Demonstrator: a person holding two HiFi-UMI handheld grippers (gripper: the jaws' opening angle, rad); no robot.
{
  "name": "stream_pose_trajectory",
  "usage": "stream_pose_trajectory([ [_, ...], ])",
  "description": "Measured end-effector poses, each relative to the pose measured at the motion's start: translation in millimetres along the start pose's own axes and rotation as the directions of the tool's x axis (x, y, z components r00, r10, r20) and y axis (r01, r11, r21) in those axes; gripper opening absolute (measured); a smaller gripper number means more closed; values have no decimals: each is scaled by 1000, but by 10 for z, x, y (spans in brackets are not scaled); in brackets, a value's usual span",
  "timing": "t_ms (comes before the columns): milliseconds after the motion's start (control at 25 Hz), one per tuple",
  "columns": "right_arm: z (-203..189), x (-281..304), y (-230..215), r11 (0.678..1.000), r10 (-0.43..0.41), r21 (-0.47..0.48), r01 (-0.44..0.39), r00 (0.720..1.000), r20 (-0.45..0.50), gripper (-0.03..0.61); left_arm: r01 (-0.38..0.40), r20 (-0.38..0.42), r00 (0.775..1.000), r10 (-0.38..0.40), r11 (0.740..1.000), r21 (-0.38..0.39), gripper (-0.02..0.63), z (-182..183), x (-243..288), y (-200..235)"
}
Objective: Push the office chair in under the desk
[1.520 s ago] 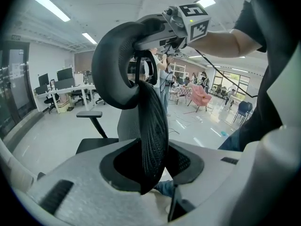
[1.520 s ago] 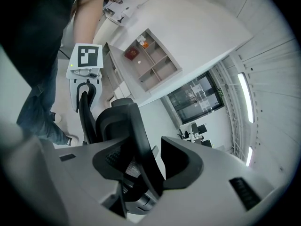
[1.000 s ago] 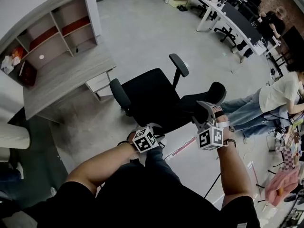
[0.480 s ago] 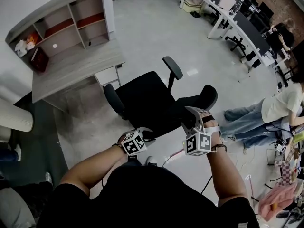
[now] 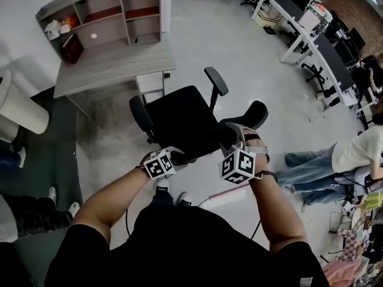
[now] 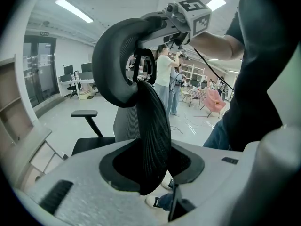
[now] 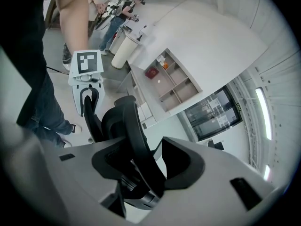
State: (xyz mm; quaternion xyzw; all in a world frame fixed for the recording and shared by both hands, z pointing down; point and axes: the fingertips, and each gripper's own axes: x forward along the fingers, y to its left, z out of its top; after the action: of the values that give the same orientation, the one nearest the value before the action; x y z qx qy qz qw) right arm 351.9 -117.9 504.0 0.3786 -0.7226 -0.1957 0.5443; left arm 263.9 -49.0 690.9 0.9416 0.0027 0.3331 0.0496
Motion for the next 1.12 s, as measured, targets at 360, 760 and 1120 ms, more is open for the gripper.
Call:
stream_pose_trajectory([
  [360,394,50,150,999,48,-21,-47,999,26,199,-54,-33,998,52,997,-60,151,-256,-305,22],
  [760,900,-12,414,995,87,-46,-83,993,86,198,-82,-53,996,76,990,-112,156,-580,-703,-63],
  [1120,1392,-116,777,992,122,-51,-118,989,83,198,-80,-48,996,75,988,-130,160,-967,-1112,-314],
])
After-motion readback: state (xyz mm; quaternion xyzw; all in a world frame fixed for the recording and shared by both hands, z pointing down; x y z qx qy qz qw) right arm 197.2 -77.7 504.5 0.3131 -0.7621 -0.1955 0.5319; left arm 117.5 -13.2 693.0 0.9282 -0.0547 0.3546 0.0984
